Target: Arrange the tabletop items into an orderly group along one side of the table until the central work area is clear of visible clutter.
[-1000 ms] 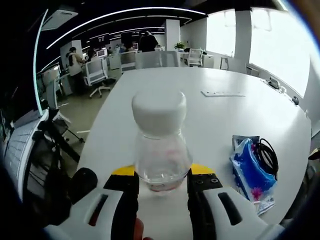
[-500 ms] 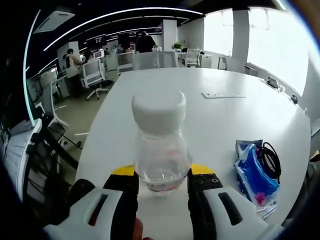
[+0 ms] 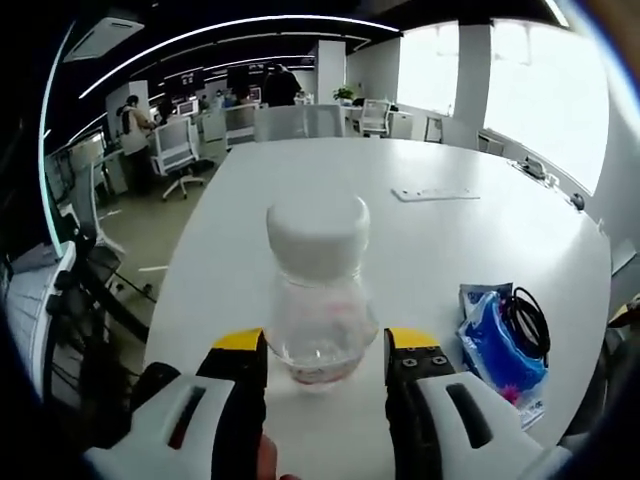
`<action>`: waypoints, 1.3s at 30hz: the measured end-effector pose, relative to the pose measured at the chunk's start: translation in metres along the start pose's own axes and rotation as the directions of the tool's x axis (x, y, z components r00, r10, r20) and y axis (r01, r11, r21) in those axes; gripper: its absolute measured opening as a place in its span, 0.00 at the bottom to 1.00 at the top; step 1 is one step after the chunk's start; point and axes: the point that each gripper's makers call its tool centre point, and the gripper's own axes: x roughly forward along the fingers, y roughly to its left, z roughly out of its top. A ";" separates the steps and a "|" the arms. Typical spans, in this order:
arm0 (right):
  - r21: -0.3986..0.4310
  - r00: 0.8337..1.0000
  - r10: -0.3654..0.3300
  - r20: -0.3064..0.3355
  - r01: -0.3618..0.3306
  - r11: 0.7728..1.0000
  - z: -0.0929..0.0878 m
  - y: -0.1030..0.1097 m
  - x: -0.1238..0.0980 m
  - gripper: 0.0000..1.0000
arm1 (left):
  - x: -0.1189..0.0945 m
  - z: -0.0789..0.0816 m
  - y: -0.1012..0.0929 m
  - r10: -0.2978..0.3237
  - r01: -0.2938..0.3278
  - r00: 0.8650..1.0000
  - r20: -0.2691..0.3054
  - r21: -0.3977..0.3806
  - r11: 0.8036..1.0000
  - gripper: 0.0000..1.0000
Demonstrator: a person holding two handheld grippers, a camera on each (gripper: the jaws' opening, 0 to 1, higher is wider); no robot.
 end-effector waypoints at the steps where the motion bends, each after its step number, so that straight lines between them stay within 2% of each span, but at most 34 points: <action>1: 0.000 1.000 0.000 0.000 0.000 1.000 0.000 0.000 0.000 0.62 | -0.002 0.000 -0.001 -0.001 0.001 1.000 0.002 -0.003 1.000 0.46; 10: 0.008 1.000 0.002 0.010 -0.002 1.000 -0.002 0.000 0.000 0.62 | -0.023 -0.011 -0.003 -0.008 0.008 1.000 0.017 -0.035 0.999 0.45; 22: 0.009 1.000 0.014 0.015 -0.015 1.000 -0.004 0.003 0.004 0.62 | -0.053 -0.044 -0.002 -0.001 0.000 1.000 -0.009 -0.076 0.997 0.45; 39: -0.022 0.998 0.064 0.005 -0.063 0.998 0.003 0.008 0.020 0.62 | -0.086 -0.077 -0.032 -0.034 0.030 0.999 -0.029 -0.102 0.994 0.44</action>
